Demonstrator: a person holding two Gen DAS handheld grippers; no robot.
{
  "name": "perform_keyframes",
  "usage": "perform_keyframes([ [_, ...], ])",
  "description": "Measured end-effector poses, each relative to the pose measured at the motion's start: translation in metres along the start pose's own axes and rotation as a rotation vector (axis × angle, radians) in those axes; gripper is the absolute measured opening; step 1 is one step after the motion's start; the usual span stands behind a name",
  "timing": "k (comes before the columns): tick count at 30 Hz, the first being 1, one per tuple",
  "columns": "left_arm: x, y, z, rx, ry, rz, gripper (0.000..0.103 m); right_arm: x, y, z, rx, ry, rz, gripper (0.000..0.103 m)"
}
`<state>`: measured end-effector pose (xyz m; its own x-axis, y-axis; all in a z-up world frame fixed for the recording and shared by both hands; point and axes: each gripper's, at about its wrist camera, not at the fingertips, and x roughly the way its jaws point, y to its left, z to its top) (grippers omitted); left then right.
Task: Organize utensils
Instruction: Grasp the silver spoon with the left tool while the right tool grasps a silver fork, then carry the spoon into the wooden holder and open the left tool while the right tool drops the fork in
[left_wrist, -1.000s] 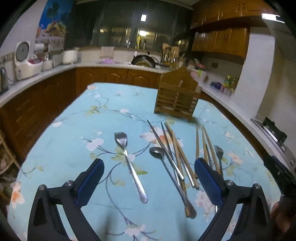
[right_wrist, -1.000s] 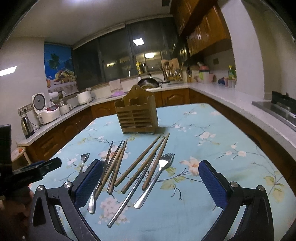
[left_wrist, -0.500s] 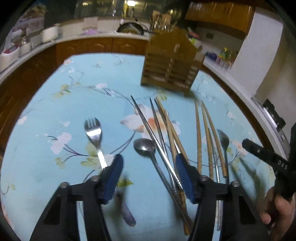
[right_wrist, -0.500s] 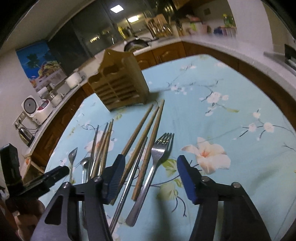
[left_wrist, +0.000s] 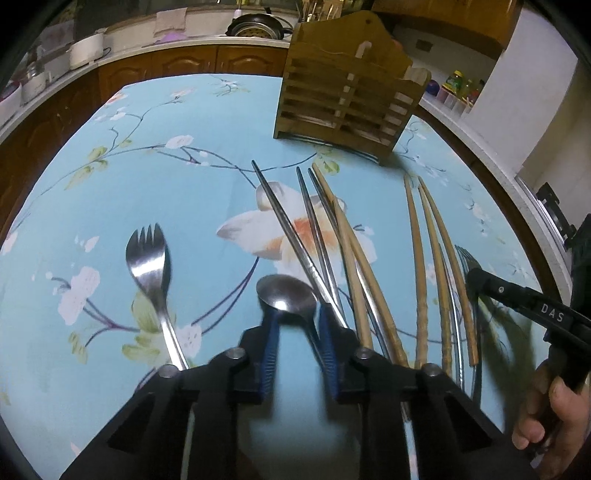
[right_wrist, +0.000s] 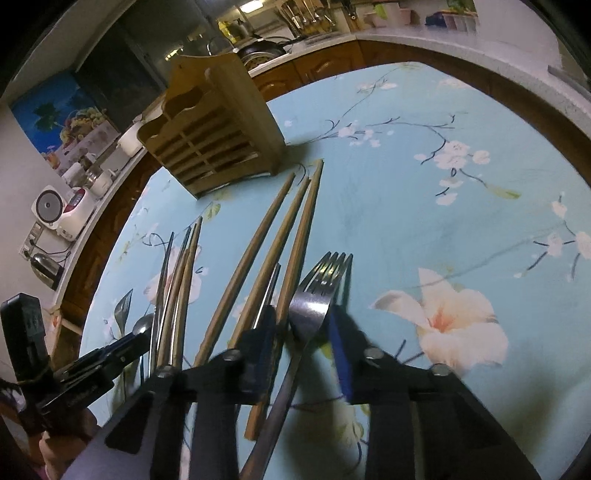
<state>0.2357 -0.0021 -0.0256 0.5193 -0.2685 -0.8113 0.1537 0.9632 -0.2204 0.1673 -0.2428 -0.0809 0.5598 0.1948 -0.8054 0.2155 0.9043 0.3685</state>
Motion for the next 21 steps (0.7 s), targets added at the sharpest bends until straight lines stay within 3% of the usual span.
perform_keyframes([
  [1, 0.003, 0.001, 0.001, -0.002, 0.000, -0.013, 0.012, 0.000, -0.001, 0.000, 0.007, -0.002, 0.012, 0.019],
  [3, 0.006, 0.004, 0.002, -0.015, -0.002, -0.042, 0.007, -0.004, -0.003, 0.000, 0.018, -0.010, 0.046, 0.003],
  [8, 0.000, 0.010, -0.001, -0.026, -0.024, -0.083, 0.003, -0.023, 0.000, -0.002, 0.003, -0.045, 0.068, 0.002],
  [21, -0.072, 0.023, -0.005, -0.045, -0.149, -0.157, 0.001, -0.071, 0.016, 0.017, -0.023, -0.183, 0.119, 0.002],
])
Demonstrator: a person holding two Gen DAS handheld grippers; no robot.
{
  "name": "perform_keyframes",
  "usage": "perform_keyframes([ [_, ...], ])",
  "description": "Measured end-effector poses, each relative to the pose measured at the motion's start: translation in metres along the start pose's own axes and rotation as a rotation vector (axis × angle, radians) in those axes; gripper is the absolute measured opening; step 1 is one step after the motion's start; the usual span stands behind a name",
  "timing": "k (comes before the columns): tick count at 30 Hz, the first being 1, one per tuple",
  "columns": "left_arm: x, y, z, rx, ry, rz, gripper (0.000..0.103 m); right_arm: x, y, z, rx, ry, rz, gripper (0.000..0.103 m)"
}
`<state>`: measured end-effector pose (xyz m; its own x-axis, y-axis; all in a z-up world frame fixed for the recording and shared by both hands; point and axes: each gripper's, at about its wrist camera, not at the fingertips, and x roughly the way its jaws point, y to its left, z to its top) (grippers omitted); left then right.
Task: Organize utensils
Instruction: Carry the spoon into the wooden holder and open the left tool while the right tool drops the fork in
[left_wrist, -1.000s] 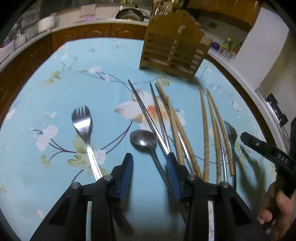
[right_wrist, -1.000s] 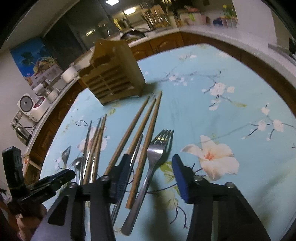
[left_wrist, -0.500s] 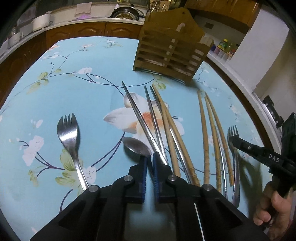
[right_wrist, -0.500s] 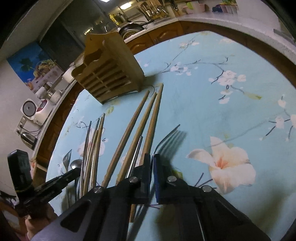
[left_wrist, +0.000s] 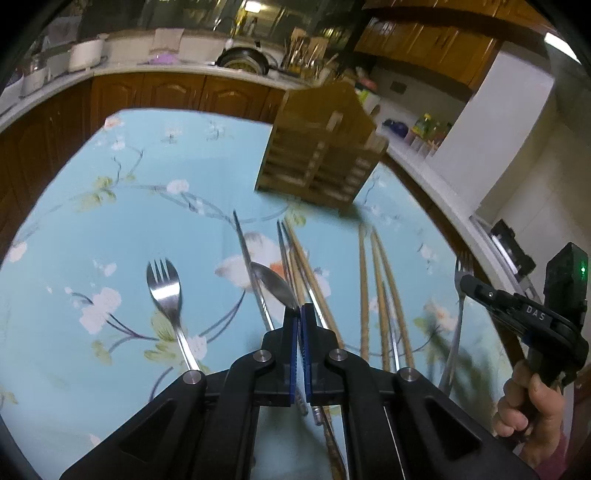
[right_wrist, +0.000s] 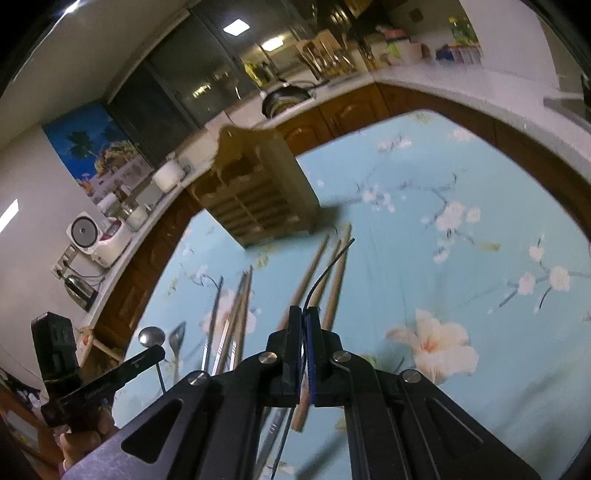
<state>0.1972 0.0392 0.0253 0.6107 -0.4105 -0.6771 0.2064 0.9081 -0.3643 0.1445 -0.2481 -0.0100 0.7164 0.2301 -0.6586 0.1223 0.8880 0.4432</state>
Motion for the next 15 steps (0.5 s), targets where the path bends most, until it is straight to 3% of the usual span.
perform_keyframes([
  [15, -0.041, -0.014, 0.049, 0.068, -0.181, 0.006, 0.000, 0.006, 0.048, 0.056, -0.126, -0.197, 0.026, 0.002],
])
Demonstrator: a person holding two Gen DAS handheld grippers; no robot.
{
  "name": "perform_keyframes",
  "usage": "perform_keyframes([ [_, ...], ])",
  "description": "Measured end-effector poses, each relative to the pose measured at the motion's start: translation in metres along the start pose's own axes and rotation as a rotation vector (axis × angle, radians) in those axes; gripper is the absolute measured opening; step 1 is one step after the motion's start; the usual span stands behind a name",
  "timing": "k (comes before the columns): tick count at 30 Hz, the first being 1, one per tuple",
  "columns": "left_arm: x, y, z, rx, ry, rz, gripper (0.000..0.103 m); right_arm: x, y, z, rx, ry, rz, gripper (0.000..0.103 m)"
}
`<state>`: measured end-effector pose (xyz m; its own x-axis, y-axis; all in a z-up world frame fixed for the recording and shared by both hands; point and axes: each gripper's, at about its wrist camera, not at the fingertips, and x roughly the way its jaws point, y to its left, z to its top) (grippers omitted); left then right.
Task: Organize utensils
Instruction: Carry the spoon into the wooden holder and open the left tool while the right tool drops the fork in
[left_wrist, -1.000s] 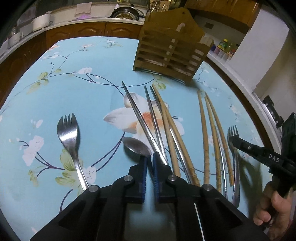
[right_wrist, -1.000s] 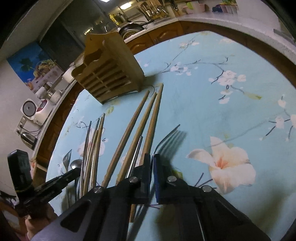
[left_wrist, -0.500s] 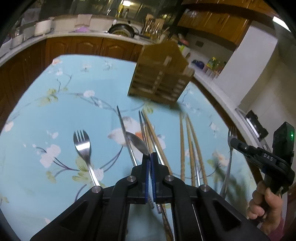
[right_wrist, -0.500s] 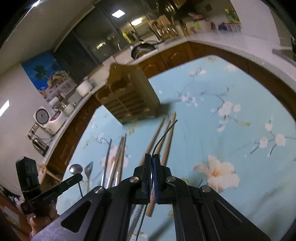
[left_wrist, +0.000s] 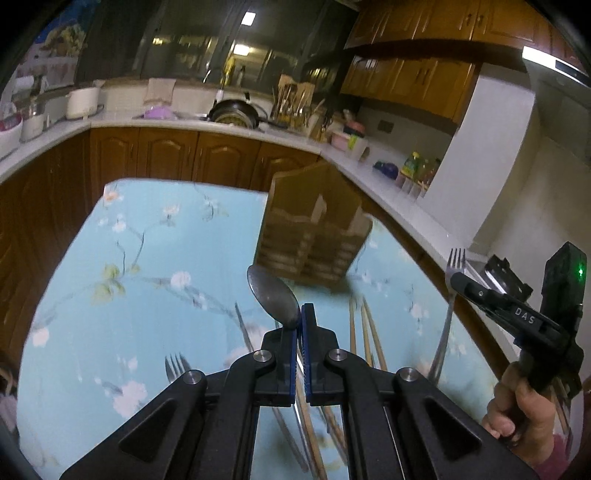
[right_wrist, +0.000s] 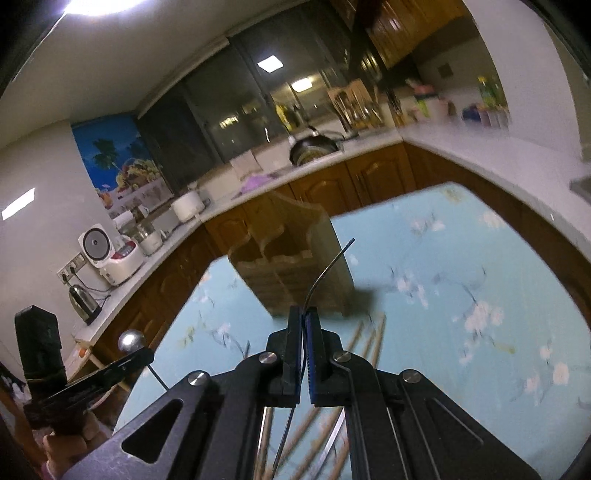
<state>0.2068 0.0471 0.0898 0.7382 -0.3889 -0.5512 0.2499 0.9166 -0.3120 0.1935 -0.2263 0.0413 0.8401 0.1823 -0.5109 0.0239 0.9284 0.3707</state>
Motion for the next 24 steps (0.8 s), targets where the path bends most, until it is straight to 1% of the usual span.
perform_keyframes([
  [3, 0.004, -0.002, 0.018, 0.028, -0.034, 0.013, 0.000, 0.012, 0.006, 0.018, -0.022, -0.054, -0.002, 0.002],
  [6, 0.008, -0.005, 0.043, 0.064, -0.097, 0.036, 0.000, 0.026, 0.011, 0.042, -0.041, -0.122, -0.013, 0.002],
  [10, 0.021, -0.007, 0.072, 0.086, -0.161, 0.049, 0.000, 0.042, 0.020, 0.070, -0.075, -0.218, -0.038, 0.002],
  [13, 0.039, -0.008, 0.093, 0.106, -0.205, 0.061, 0.000, 0.055, 0.030, 0.087, -0.140, -0.300, -0.078, 0.002],
  [14, 0.047, -0.008, 0.098, 0.115, -0.220, 0.066, 0.000, 0.062, 0.035, 0.092, -0.174, -0.335, -0.103, 0.002],
  [16, 0.065, -0.008, 0.109, 0.124, -0.246, 0.082, 0.000, 0.072, 0.041, 0.096, -0.216, -0.382, -0.138, 0.002],
  [19, 0.098, -0.008, 0.117, 0.135, -0.265, 0.109, 0.000, 0.093, 0.049, 0.096, -0.269, -0.396, -0.162, 0.002],
  [22, 0.131, -0.008, 0.113, 0.141, -0.280, 0.128, 0.000, 0.117, 0.055, 0.086, -0.335, -0.396, -0.184, 0.002],
  [24, 0.152, -0.007, 0.109, 0.152, -0.277, 0.143, 0.000, 0.128, 0.056, 0.078, -0.362, -0.382, -0.183, 0.002],
])
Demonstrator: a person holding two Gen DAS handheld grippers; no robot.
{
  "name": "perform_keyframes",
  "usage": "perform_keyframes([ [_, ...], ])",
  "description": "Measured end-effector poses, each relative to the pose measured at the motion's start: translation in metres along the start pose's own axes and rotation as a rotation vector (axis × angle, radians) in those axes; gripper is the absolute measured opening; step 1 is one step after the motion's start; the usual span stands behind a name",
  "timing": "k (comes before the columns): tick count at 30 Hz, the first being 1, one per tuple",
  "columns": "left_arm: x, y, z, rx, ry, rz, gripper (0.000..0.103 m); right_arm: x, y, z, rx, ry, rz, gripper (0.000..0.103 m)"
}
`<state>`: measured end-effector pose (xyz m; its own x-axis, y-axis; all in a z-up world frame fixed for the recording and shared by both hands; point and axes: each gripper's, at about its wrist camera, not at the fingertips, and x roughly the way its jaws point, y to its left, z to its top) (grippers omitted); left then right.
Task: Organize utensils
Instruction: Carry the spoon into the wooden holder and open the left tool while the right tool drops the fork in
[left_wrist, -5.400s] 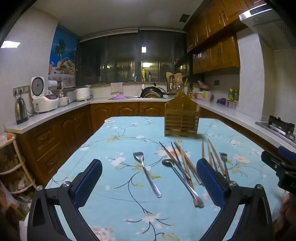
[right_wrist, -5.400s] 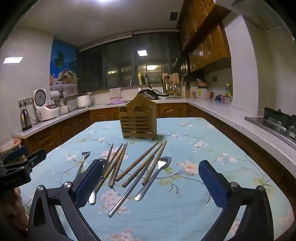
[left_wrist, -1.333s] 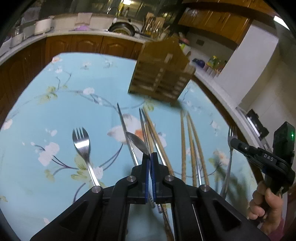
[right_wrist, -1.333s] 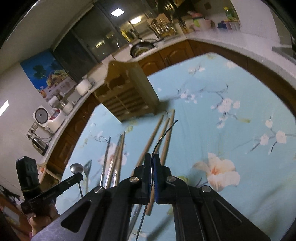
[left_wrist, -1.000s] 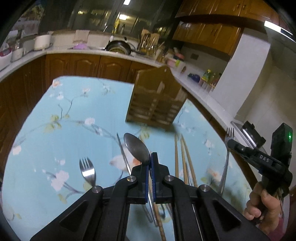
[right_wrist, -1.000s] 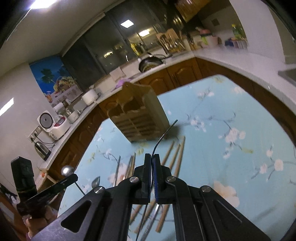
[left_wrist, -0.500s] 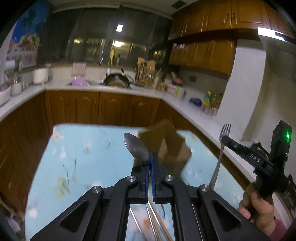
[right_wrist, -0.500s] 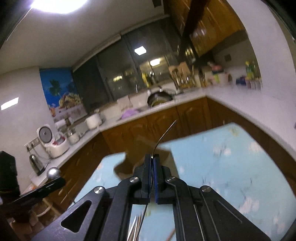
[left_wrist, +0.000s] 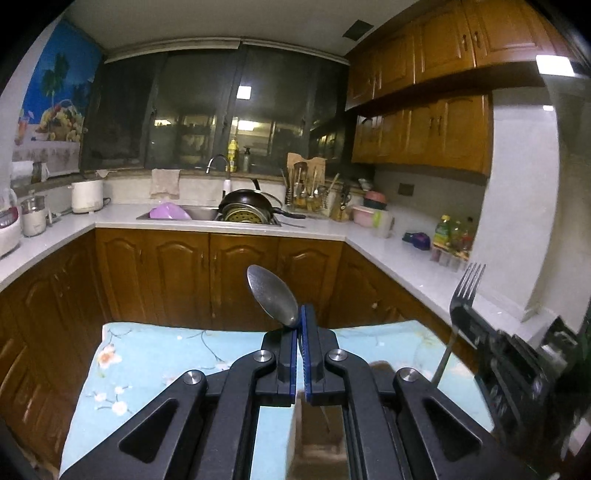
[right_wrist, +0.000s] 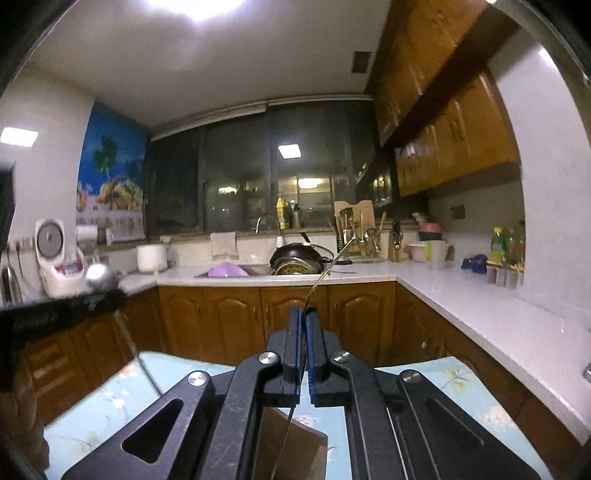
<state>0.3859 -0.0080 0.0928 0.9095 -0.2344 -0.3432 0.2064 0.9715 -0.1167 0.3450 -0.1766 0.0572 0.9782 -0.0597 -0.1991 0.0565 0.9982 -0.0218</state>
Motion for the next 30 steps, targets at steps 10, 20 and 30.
perform_keyframes([
  [10, 0.043, -0.030, -0.045, 0.063, 0.081, 0.009, 0.001, 0.004, -0.008, -0.048, 0.015, 0.140, 0.106, 0.002],
  [20, 0.043, -0.005, -0.035, 0.017, 0.156, -0.054, 0.001, 0.016, -0.033, -0.051, 0.117, 0.299, 0.205, 0.002],
  [30, 0.040, -0.001, -0.024, 0.019, 0.182, -0.040, 0.005, 0.017, -0.041, -0.049, 0.166, 0.344, 0.200, 0.008],
])
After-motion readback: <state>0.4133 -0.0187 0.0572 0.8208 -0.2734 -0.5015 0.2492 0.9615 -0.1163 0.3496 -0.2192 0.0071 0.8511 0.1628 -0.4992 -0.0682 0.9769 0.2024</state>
